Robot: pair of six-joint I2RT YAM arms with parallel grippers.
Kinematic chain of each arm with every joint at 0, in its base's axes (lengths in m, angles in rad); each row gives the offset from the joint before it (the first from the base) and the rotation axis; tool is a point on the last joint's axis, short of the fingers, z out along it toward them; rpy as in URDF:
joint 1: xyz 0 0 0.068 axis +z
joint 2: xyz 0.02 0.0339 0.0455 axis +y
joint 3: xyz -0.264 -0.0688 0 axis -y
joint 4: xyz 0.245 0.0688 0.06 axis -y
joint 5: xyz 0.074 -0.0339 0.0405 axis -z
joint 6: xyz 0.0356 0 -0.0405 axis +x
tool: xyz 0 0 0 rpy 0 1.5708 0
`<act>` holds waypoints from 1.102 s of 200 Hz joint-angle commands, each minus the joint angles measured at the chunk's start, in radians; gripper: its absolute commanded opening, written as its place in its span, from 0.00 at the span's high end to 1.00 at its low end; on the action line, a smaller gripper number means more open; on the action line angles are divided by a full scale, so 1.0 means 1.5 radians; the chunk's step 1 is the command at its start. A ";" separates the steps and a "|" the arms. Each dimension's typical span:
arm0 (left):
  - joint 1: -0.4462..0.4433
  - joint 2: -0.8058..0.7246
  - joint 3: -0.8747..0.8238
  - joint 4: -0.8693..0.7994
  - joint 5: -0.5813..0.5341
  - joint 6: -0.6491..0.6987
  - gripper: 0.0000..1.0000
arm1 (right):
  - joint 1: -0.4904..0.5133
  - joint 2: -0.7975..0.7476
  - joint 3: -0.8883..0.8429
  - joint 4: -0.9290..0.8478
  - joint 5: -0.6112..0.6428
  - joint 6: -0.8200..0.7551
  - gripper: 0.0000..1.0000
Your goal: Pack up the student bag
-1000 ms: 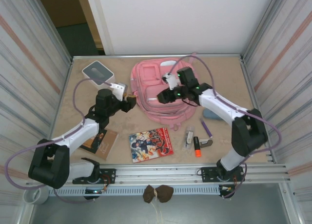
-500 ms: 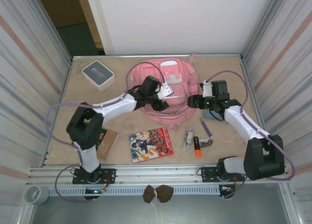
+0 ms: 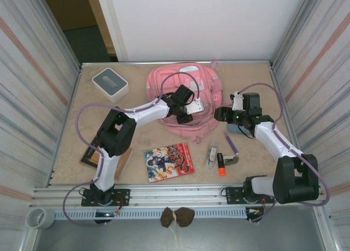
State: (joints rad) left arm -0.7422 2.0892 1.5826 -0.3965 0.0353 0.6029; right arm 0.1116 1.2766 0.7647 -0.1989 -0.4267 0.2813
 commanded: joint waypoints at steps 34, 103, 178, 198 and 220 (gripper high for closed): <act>0.078 -0.154 0.045 0.099 0.250 -0.140 1.00 | -0.001 -0.060 -0.020 -0.001 0.038 0.008 0.37; 0.170 -0.140 0.090 0.104 0.397 -0.202 0.99 | 0.077 -0.132 -0.052 -0.007 0.091 -0.005 0.36; 0.169 -0.312 -0.186 0.141 0.076 -0.515 0.35 | 0.333 -0.138 -0.105 -0.031 0.157 0.096 0.16; 0.168 -0.417 -0.337 0.093 0.040 -0.634 0.26 | 0.385 -0.076 -0.087 -0.038 0.137 0.178 0.11; 0.141 -0.535 -0.492 0.033 0.017 -0.699 0.23 | 0.452 -0.002 -0.055 -0.045 0.169 0.226 0.09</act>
State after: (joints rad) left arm -0.4934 1.4467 1.0344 -0.2436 0.1711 -0.2134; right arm 0.7052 1.1736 0.6292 -0.2329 -0.2199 0.4725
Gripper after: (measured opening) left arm 0.757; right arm 0.908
